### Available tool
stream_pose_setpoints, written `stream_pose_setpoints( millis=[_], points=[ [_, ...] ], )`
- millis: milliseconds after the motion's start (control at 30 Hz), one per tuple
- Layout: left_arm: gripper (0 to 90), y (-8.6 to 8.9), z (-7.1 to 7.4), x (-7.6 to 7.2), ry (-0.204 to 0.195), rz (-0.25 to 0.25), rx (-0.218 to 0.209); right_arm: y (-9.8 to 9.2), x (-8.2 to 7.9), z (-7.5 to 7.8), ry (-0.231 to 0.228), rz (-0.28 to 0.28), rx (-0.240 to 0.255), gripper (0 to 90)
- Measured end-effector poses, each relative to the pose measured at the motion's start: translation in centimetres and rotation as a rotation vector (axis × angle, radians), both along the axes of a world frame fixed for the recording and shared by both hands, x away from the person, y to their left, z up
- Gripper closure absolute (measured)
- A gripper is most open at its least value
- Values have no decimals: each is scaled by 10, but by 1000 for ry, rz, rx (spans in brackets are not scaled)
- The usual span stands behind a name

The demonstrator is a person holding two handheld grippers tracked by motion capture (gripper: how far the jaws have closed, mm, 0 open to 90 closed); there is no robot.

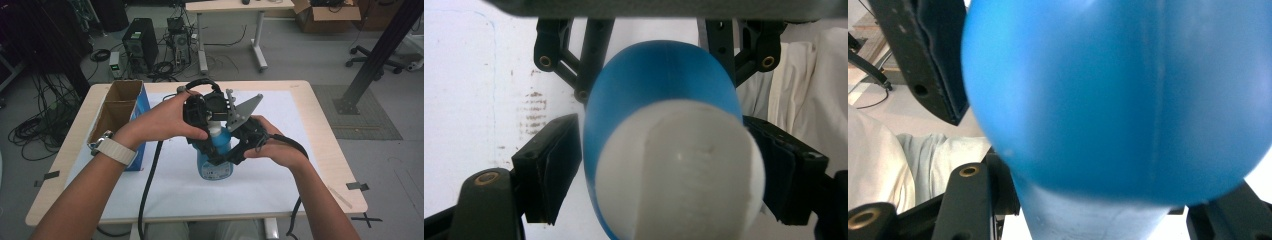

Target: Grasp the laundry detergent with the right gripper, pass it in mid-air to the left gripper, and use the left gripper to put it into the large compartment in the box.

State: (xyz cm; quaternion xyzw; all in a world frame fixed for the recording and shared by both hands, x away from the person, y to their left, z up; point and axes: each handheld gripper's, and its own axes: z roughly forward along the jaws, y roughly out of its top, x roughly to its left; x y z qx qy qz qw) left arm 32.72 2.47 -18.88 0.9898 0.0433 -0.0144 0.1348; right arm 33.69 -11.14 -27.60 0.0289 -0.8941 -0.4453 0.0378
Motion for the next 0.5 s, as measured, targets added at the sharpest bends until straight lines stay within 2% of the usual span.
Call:
stream_pose_setpoints(
  millis=[500],
  points=[
    [275,1,-1,0,4,0,-5,0,1,-1,1,1,-6,436]
  ],
)
